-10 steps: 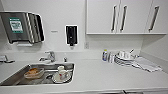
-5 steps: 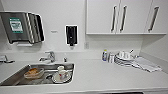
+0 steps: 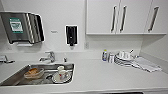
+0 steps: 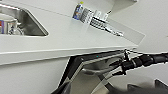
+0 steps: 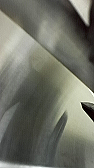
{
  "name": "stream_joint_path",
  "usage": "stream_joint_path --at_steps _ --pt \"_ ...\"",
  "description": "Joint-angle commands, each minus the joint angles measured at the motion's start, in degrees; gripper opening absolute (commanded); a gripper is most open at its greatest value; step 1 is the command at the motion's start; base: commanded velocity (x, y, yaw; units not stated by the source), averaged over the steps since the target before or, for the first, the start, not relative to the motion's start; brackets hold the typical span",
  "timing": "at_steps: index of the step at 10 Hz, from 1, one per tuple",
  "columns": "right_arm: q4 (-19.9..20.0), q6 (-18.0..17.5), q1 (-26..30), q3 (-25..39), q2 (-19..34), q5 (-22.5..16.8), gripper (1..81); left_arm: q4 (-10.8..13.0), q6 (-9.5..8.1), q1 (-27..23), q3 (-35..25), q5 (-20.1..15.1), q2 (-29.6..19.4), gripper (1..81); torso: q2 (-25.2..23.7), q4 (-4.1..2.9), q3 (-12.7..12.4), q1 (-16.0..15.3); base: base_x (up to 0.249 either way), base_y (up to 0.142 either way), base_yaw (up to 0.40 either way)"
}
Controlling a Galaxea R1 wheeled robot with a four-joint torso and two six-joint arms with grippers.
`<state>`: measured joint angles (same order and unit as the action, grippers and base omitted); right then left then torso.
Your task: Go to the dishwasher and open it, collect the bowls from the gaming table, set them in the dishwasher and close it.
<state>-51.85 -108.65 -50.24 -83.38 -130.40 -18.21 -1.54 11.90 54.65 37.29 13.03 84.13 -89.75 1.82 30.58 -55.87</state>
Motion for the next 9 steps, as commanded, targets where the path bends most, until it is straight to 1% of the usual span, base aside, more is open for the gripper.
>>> stream_joint_path --at_steps 1,3,9 --pt "0.96 1.78 -1.14 -2.83 0.82 -9.12 81.1 0.48 0.14 -3.89 -1.25 -0.55 -2.29 81.1 0.00 0.00 0.00 0.00 0.000 0.000 0.000" --pt "0.87 1.78 -1.23 -2.83 0.73 -9.12 81.1 0.39 0.06 -3.89 -1.25 -0.64 -2.20 81.1 0.00 0.00 -0.02 0.00 0.000 0.000 0.000" --pt "0.87 1.86 -1.23 -3.09 0.12 -9.12 81.1 0.40 0.06 -3.89 -1.25 -0.64 -2.11 81.1 -0.02 0.00 -0.02 0.02 -0.068 0.000 0.000"
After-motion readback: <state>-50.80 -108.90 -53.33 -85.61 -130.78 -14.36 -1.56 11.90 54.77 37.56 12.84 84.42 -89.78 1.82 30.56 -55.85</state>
